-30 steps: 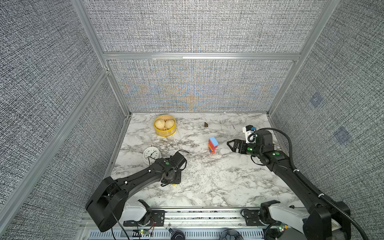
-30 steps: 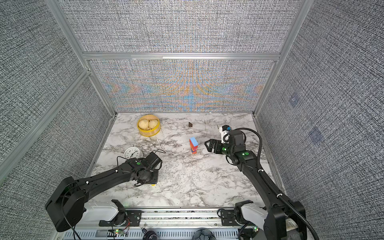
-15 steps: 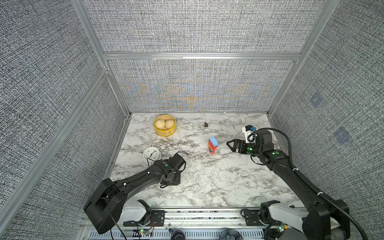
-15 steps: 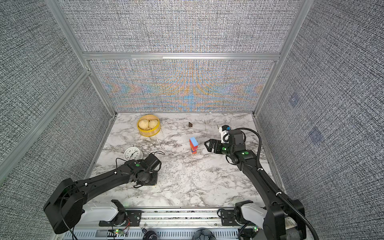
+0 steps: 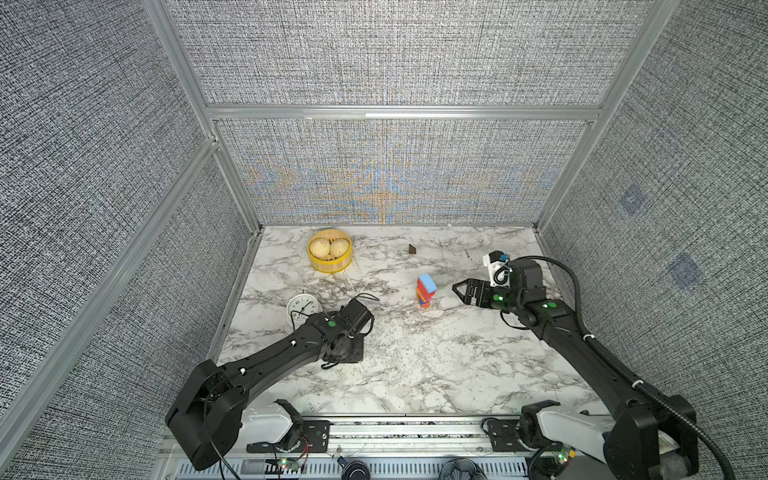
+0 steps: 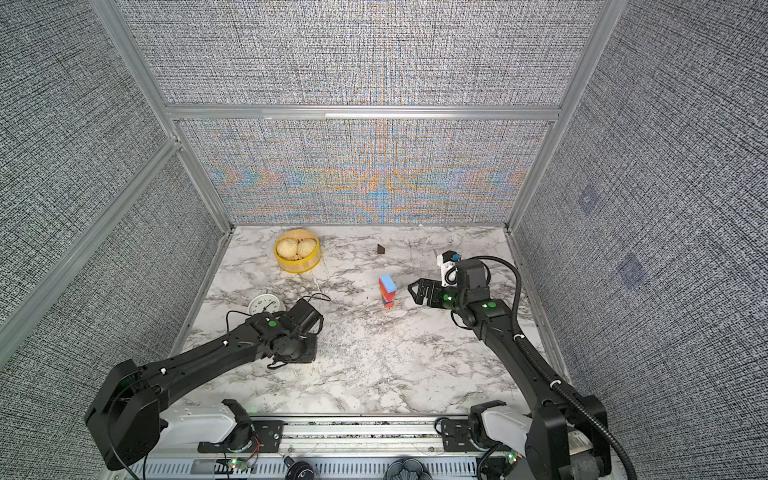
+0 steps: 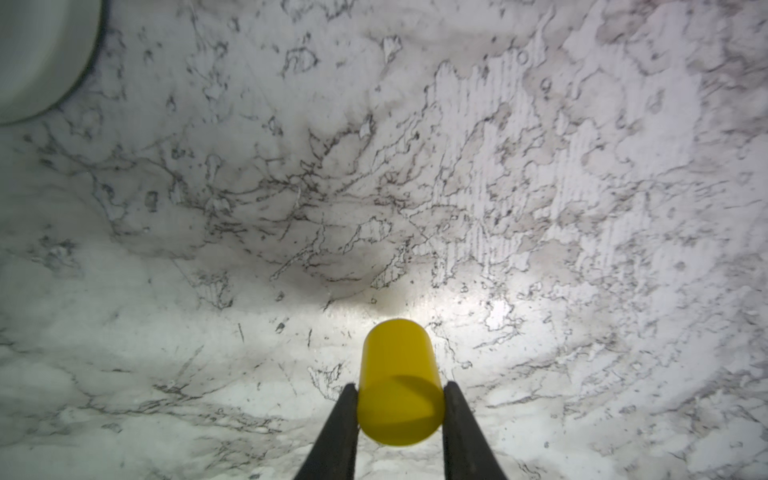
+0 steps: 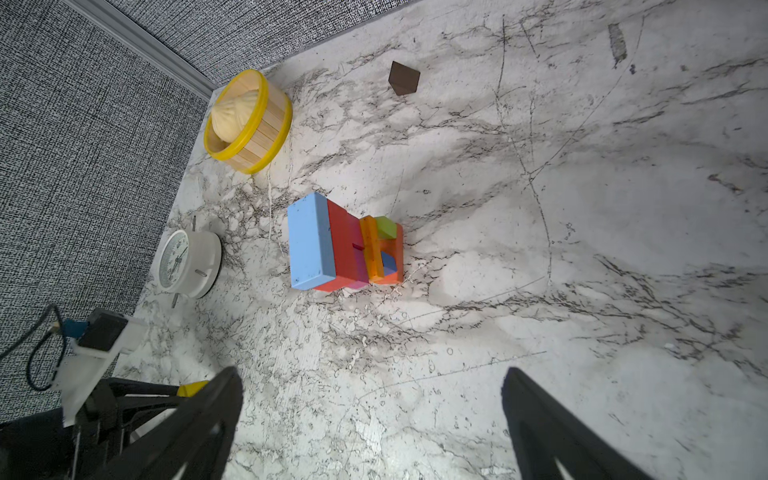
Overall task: Build the wood block tower
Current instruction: 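Lift the yellow cylinder and carry it toward the tower with the left gripper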
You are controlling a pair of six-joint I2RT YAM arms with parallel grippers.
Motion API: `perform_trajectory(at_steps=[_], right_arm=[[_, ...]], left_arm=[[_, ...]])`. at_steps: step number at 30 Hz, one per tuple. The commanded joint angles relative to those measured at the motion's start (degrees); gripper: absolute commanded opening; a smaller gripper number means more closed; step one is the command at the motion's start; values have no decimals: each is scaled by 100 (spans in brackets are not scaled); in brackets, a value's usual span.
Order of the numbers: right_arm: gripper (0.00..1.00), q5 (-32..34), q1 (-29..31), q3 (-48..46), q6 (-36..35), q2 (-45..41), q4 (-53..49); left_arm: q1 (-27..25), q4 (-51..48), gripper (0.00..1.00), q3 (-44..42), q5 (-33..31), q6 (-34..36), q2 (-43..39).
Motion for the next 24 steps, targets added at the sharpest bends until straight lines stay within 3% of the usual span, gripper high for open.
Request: perform_trajectory(at_steps=[1, 18, 24], right_arm=[[99, -56, 1, 25, -20, 4, 9], [99, -87, -100, -92, 91, 99, 165], [99, -35, -396, -304, 422, 138, 477]], left_arm=[[-5, -346, 30, 272, -21, 290, 12], [-2, -1867, 30, 3372, -478, 1702, 1514], [-6, -2072, 30, 4476, -339, 2073, 2266]])
